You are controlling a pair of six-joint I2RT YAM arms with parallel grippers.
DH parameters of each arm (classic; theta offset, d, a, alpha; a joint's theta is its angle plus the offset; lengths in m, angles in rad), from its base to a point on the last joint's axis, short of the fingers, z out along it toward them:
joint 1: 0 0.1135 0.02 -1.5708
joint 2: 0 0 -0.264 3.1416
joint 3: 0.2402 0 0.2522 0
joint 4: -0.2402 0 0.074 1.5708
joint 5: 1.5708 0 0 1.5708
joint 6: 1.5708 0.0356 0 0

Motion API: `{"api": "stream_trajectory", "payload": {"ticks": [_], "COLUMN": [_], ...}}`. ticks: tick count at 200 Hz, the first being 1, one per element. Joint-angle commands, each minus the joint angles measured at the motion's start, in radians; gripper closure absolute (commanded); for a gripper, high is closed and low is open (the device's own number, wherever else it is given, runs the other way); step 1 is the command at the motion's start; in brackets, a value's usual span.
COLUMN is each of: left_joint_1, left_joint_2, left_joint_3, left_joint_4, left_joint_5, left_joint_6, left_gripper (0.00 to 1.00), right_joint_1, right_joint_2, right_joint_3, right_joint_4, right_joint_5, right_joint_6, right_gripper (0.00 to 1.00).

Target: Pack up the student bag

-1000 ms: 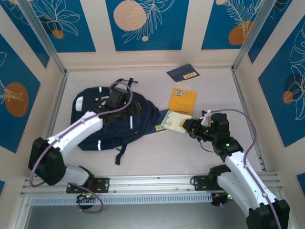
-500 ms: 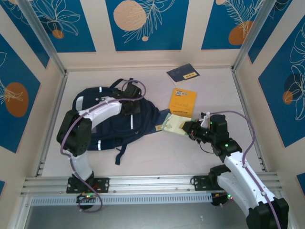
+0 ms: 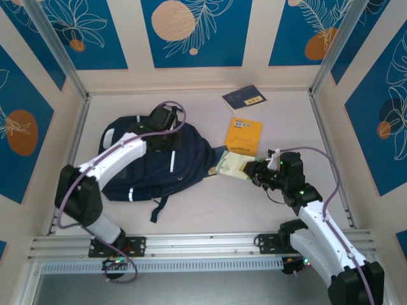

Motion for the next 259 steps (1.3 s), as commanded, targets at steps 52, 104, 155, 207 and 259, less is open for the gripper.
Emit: {"api": "stream_trajectory", "payload": {"ticks": [52, 104, 155, 207, 259], "left_joint_1": [-0.002, 0.000, 0.029, 0.105, 0.131], "left_joint_2": [-0.164, -0.224, -0.290, -0.341, -0.338], "left_joint_3": [0.066, 0.166, 0.241, 0.232, 0.212], "left_joint_4": [-0.055, -0.078, -0.108, -0.004, 0.047], "left_joint_5": [0.222, 0.242, 0.198, 0.273, 0.350], "left_joint_6": [0.281, 0.356, 0.440, 0.423, 0.389], "left_gripper": [1.00, 1.00, 1.00, 1.00, 1.00], "right_joint_1": [0.046, 0.130, 0.190, 0.195, 0.199], "right_joint_2": [0.172, 0.278, 0.366, 0.425, 0.289], "right_joint_3": [0.141, 0.200, 0.222, 0.172, 0.214], "right_joint_4": [0.077, 0.139, 0.133, 0.140, 0.059], "right_joint_5": [-0.052, -0.057, 0.020, 0.046, 0.065], "right_joint_6": [-0.068, -0.058, -0.086, -0.088, -0.100], "right_gripper": [1.00, 1.00, 1.00, 1.00, 1.00]}}
